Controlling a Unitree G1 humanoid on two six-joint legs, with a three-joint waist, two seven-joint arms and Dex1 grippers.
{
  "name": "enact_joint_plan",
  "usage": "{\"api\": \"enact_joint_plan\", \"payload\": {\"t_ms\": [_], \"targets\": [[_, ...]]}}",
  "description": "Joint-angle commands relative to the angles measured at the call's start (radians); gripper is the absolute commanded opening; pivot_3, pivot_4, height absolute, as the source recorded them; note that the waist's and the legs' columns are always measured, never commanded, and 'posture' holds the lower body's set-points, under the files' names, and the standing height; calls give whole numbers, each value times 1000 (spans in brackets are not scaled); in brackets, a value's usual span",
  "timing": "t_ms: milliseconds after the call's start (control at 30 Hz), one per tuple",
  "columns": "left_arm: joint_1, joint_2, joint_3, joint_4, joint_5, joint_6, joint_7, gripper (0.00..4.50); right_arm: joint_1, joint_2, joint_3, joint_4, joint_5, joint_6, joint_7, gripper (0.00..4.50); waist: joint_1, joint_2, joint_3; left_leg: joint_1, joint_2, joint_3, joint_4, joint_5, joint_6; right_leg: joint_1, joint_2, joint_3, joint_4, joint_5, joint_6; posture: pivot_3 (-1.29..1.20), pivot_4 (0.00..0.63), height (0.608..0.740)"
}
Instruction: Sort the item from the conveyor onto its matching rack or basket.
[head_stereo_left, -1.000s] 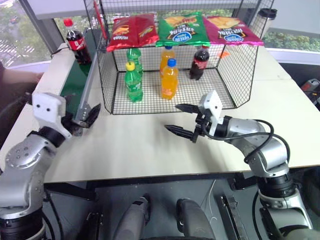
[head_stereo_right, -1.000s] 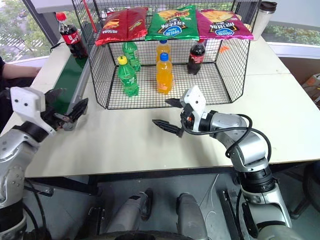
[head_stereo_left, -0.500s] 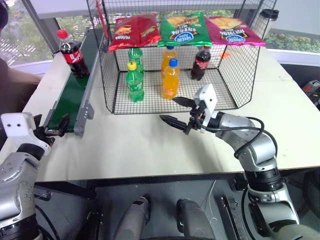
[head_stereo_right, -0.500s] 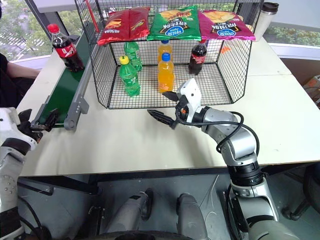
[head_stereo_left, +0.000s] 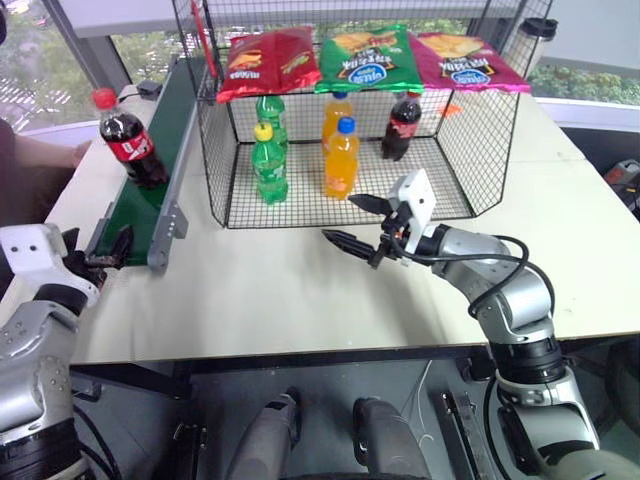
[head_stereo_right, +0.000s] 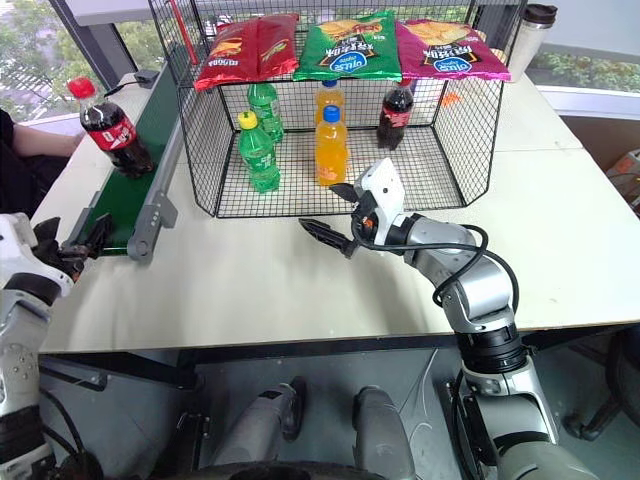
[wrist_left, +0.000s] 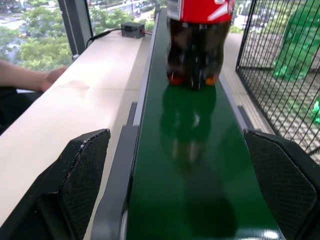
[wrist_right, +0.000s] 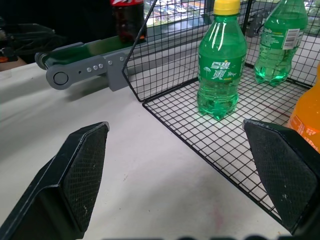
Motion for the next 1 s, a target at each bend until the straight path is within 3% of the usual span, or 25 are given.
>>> {"api": "enact_joint_plan", "payload": {"t_ms": [33,567,667,700,733,1000], "targets": [[-26,13,-19,18,17,-40,0,4500,-12,7,-25,-21,28,5,-5,4437,-1,0,0,0,0,0,0,0,0,0,0,0,0,0,0,0,150,738],[-71,19,-60,61,63,-71,24,4500,-9,-6,-30,-39,35,22,-22,4437,-2,0,0,0,0,0,0,0,0,0,0,0,0,0,0,0,150,738],[-70,2,-41,53,14,-79,-8,3635,-9,-7,-29,-36,31,22,-24,4500,-2,0,0,0,0,0,0,0,0,0,0,0,0,0,0,0,150,738],[-71,-4,-33,40,-13,-73,-18,3111,-10,-8,-29,-35,30,22,-25,4500,-2,0,0,0,0,0,0,0,0,-1,0,0,0,0,0,0,150,738],[-71,-7,-29,31,-30,-67,-24,2935,-9,-8,-30,-36,31,23,-26,4500,-2,0,0,0,0,0,0,0,0,-1,0,0,0,0,0,0,150,738],[-167,11,-14,-23,-167,52,27,2934,-9,-14,-17,-50,22,21,-22,4500,1,-1,1,0,0,0,0,0,0,0,0,0,0,0,0,0,150,738]]}}
